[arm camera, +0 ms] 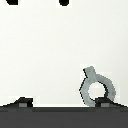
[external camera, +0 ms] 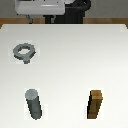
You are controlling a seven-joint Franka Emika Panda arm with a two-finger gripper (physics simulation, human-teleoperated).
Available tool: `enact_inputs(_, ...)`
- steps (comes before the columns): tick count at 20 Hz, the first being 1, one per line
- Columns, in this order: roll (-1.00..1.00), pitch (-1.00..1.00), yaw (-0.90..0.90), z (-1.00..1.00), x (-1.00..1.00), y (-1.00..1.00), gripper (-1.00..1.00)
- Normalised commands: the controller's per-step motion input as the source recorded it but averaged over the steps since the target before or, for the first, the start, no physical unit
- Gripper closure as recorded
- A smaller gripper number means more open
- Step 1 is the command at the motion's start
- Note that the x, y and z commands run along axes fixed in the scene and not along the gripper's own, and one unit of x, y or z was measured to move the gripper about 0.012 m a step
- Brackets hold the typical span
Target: Put the loop with the handle onto the peg.
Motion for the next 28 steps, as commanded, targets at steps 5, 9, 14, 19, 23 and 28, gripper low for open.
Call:
enact_inputs(5, 0.00, 0.00, 0.03, 0.00, 0.00, -1.00, -1.00)
enact_inputs(9, 0.00, 0.00, 0.40, 0.00, 0.00, 0.00, -1.00)
enact_inputs(14, 0.00, 0.00, 0.03, -0.20, 0.00, -0.20, -1.00)
enact_inputs(19, 0.00, 0.00, 0.00, -0.80, 0.05, 0.00, -1.00)
enact_inputs(23, 0.00, 0.00, 0.00, -0.50, 0.75, 0.00, -1.00)
enact_inputs(28, 0.00, 0.00, 0.00, -0.60, 0.00, -0.20, -1.00)
